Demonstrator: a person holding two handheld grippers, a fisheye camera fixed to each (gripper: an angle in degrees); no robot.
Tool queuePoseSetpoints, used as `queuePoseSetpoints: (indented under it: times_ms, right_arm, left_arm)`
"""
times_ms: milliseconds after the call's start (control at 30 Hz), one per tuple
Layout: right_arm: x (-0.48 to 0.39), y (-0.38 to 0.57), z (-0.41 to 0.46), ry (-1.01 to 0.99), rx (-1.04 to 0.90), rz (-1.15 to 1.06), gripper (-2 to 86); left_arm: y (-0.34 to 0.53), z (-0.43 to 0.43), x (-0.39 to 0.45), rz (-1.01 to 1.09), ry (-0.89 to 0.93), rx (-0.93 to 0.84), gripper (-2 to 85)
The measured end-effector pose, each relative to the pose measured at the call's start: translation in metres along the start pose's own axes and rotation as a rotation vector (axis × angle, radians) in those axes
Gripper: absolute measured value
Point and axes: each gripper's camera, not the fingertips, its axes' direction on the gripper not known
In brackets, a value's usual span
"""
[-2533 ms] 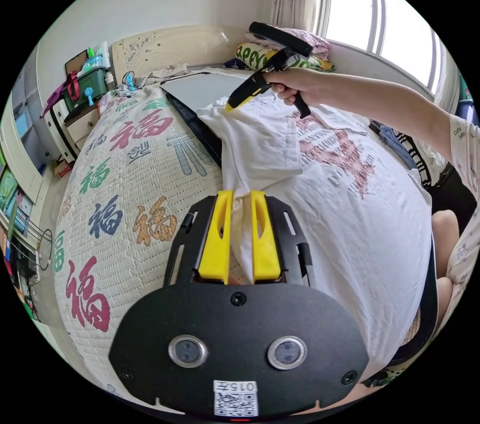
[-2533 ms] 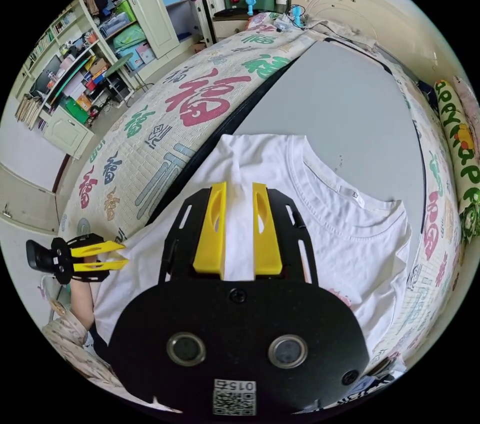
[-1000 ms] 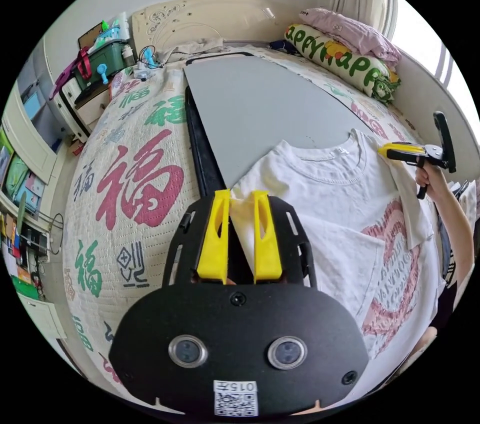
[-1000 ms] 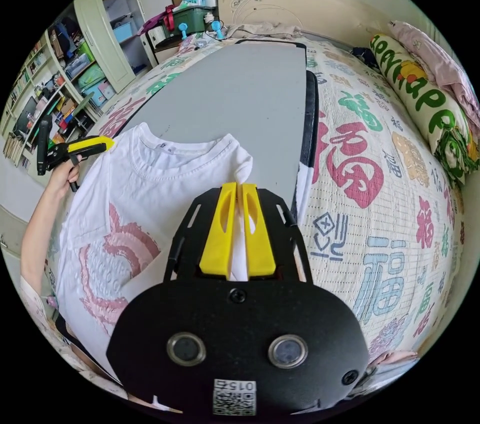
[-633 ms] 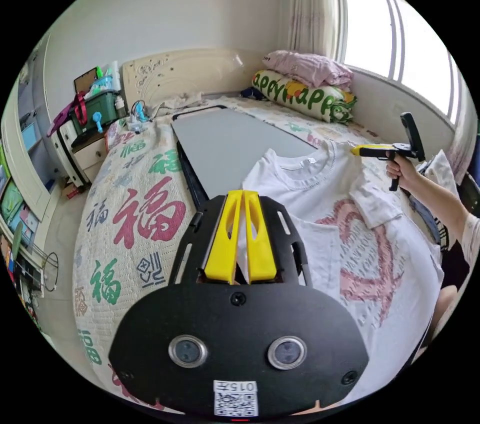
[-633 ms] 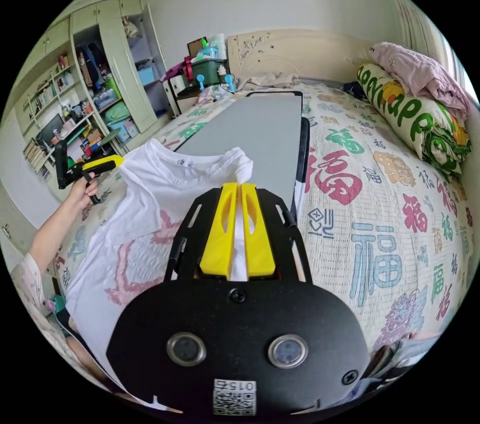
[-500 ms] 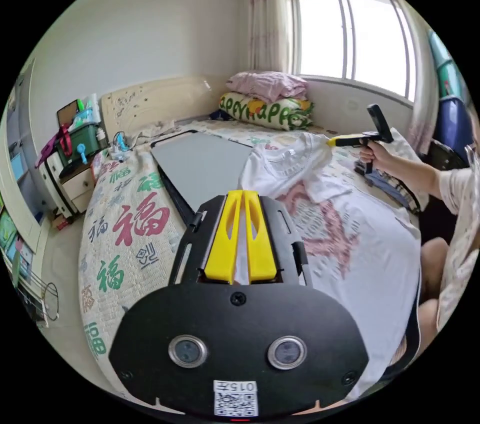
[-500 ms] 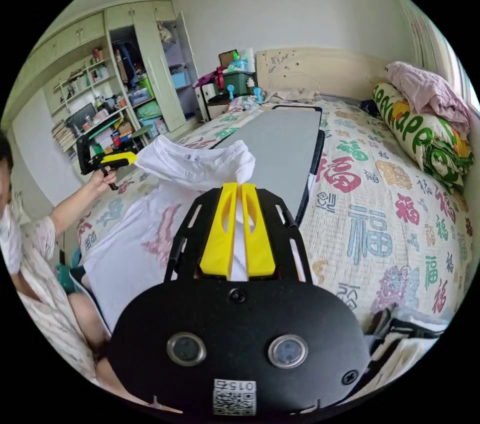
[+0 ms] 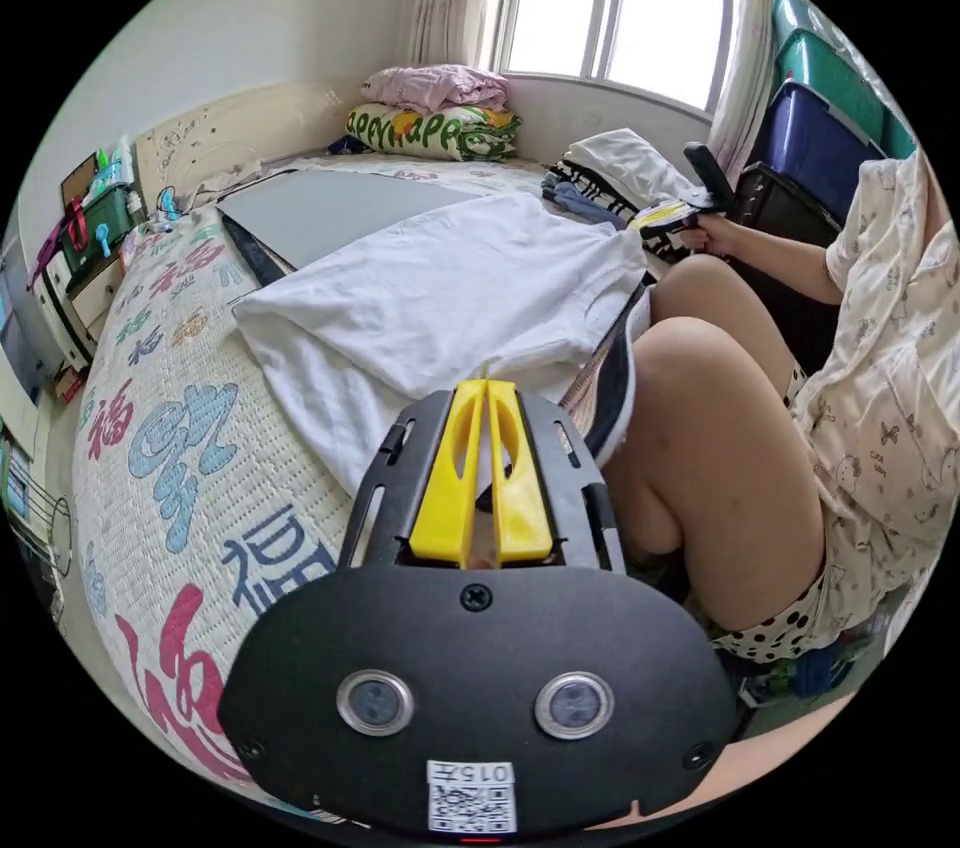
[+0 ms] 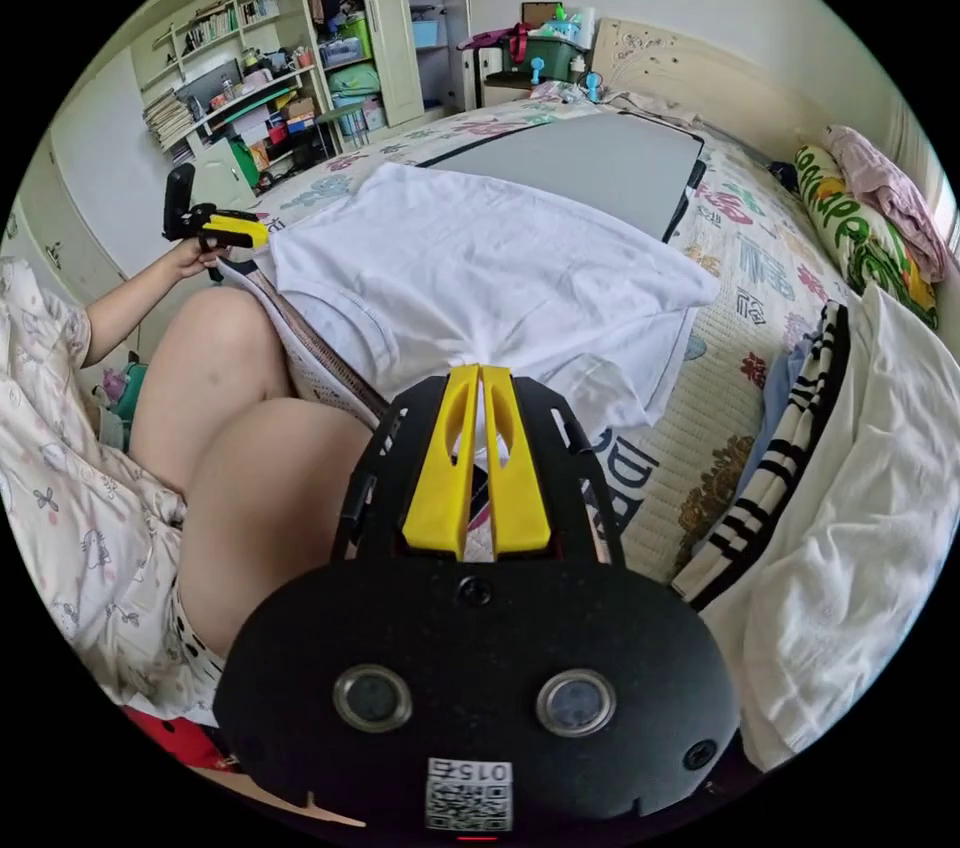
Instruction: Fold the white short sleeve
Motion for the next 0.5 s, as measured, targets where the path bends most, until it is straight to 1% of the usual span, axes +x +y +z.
queuePoseSetpoints:
  times_ms: [33, 167, 233, 300, 367, 400, 500]
  right_arm:
    - [-0.003, -0.002, -0.012, -0.020, 0.014, 0.008, -0.2]
    - [-0.001, -0.021, -0.035, -0.045, -0.006, 0.056, 0.8]
    - [0.006, -0.030, -0.039, -0.040, -0.043, 0.100, 1.8]
    - [0.018, -0.040, -0.049, -0.028, -0.076, 0.161, 4.7]
    - [0.046, -0.055, -0.081, -0.052, -0.017, 0.245, 8.2]
    - [0.056, -0.060, -0.089, -0.059, 0.003, 0.269, 8.4]
    - [0.118, -0.099, -0.123, -0.090, 0.104, 0.435, 9.7]
  left_arm:
    - [0.004, -0.012, 0.000, -0.014, -0.011, 0.038, -0.1]
    - [0.016, -0.028, -0.002, -0.045, -0.012, 0.058, 0.3]
    - [0.024, -0.025, 0.000, -0.051, -0.065, -0.017, 1.2]
    - [0.033, -0.024, -0.004, -0.067, -0.084, -0.065, 2.8]
    - [0.043, -0.036, -0.017, -0.100, -0.047, -0.050, 4.8]
    - [0.049, -0.048, -0.032, -0.141, -0.019, -0.018, 5.6]
    - [0.050, -0.065, -0.083, -0.300, -0.037, 0.018, 7.0]
